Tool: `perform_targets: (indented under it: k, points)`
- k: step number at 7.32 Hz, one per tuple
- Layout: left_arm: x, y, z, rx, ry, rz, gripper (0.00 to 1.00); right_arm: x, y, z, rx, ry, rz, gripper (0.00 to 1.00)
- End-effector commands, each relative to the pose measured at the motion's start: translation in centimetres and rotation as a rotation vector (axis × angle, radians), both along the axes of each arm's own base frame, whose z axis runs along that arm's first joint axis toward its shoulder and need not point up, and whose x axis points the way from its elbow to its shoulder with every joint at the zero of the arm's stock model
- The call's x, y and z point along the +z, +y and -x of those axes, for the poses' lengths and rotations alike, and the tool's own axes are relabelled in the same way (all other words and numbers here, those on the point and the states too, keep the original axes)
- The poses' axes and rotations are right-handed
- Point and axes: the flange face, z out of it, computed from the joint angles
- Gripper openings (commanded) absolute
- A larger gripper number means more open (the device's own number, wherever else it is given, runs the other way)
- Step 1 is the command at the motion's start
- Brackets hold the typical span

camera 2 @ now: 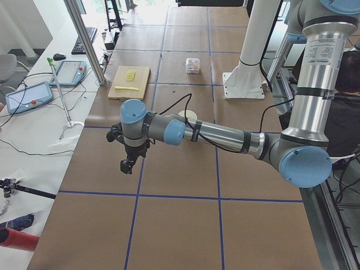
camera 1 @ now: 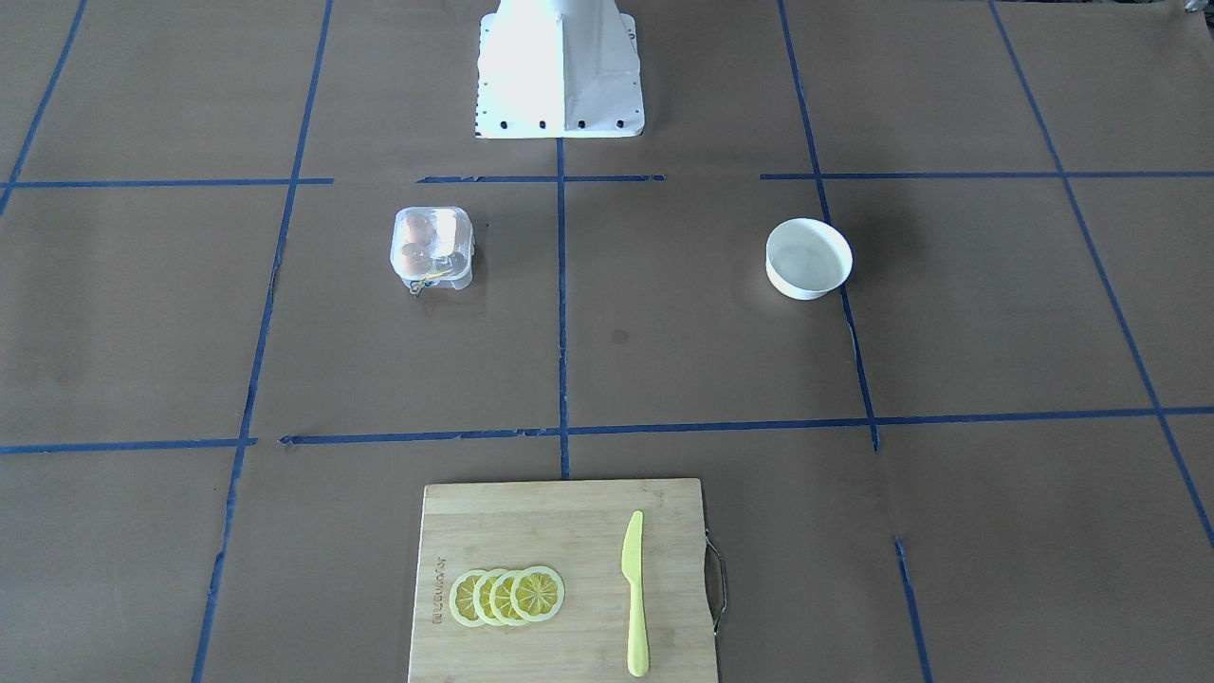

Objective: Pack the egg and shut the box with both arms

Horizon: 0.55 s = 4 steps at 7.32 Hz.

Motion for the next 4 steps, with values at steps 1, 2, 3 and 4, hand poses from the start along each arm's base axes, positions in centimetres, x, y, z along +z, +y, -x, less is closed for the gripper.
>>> perform_targets:
  k: [1, 2, 3, 4]
  points:
    - [4.9, 0.2, 0.2, -0.004, -0.023, 0.055, 1.00, 1.2, -0.5, -0.6, 0.007, 0.062, -0.008, 1.00]
    - [5.4, 0.2, 0.2, -0.006, -0.021, 0.080, 1.00, 2.1, -0.2, -1.2, 0.038, 0.067, 0.033, 1.00]
    - [6.0, 0.7, 0.1, -0.010, -0.017, 0.104, 1.00, 3.5, 1.2, -2.6, 0.073, 0.060, 0.069, 1.00]
    - [5.8, 0.6, 0.1, -0.108, -0.004, 0.187, 1.00, 4.2, 1.9, -3.5, 0.091, 0.054, 0.086, 1.00]
